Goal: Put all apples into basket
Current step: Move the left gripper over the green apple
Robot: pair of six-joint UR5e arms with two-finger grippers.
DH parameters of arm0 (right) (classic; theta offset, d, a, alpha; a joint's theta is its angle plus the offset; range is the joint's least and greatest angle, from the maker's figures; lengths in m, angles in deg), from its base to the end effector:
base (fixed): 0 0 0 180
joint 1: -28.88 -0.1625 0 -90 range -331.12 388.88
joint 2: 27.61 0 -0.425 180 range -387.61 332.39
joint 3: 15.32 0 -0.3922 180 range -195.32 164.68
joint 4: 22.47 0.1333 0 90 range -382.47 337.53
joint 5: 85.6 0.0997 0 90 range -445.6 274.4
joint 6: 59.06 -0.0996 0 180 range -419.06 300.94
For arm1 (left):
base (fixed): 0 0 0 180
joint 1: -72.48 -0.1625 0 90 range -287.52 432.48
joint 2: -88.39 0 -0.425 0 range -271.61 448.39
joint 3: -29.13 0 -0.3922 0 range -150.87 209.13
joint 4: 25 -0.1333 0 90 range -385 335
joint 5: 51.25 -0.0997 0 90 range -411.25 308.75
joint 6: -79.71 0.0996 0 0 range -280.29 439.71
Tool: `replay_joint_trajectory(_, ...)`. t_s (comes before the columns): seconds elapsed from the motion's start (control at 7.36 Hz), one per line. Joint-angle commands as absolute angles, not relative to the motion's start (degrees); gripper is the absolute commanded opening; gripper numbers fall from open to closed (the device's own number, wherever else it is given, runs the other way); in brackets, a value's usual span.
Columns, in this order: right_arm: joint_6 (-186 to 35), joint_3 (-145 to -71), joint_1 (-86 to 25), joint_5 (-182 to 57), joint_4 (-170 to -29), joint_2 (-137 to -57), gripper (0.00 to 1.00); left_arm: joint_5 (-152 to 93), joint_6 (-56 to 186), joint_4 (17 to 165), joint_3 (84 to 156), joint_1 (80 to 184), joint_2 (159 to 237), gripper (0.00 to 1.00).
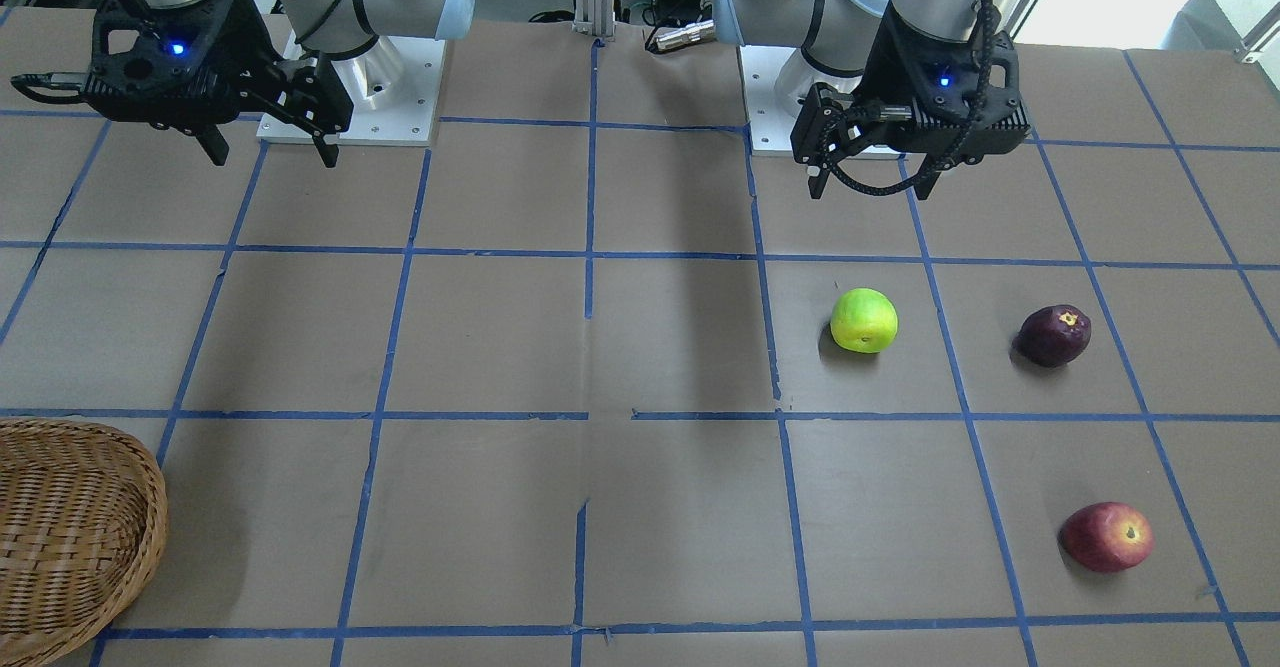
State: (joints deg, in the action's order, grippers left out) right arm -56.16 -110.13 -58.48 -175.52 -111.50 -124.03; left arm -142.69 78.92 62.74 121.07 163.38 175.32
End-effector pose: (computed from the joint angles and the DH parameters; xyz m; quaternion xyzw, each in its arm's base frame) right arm 0.1128 -0.4510 0.4974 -0.0023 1.0000 -0.0056 0.0004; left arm -0.1382 -0.4727 0.5011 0.0006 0.9995 -0.0298 0.0121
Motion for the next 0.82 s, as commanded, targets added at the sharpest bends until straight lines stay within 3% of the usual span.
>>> replay_joint_trajectory(0.0,-56.2,-110.2,-58.5,-175.6,-111.5,-123.9,1.0,-142.7,78.9,62.7,121.1,163.4,175.3,1.0)
replay_joint_trajectory(0.68,-56.2,-110.2,-58.5,-175.6,-111.5,-124.0,1.0,-142.1,82.0,62.7,121.8,160.3,176.4,1.0)
